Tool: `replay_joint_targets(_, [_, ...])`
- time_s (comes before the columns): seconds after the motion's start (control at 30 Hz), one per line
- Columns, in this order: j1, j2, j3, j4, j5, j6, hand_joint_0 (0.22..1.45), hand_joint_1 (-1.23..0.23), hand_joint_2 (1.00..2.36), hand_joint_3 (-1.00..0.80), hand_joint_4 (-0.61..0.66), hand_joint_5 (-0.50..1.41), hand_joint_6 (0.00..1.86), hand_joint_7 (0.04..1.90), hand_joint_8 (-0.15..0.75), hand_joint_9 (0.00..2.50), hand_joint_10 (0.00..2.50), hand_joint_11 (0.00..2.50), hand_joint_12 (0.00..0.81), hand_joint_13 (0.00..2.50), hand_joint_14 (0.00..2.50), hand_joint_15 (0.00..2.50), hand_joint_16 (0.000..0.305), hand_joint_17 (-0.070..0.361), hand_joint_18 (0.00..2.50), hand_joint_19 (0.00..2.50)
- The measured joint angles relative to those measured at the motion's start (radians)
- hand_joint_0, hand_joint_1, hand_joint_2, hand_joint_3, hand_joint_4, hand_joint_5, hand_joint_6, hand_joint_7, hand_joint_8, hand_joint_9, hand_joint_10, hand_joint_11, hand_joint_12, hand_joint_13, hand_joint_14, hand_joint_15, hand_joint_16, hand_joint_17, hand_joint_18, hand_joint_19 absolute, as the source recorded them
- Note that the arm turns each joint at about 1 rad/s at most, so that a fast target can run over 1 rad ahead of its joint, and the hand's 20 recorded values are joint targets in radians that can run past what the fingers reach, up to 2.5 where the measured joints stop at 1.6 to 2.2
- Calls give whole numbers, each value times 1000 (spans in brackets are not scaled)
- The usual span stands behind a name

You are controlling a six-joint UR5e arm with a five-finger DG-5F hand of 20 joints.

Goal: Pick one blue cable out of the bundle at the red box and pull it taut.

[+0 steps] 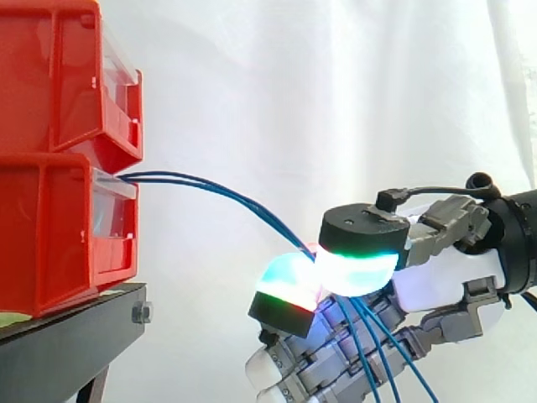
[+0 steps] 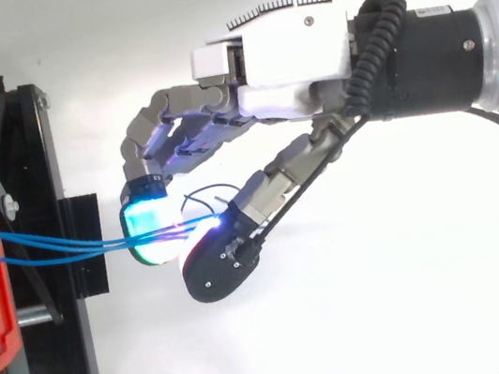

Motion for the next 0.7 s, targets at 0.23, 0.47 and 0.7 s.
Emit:
replay_joint_targets(0.23, [1,0,0,2,1,0,514,-781,1000,-500,166,-165,920,939,375,534,6,348,385,457,8,206,61,138,446,189])
replay_joint_targets(0.47, [2,0,0,2,0,0,607,-750,1013,-284,131,-151,930,1019,364,578,7,364,358,491,9,218,57,128,460,213])
replay_joint_targets(0.7, [3,0,1,2,0,0,672,-843,1019,-153,14,-156,955,1091,365,596,7,378,363,543,9,223,57,127,527,190])
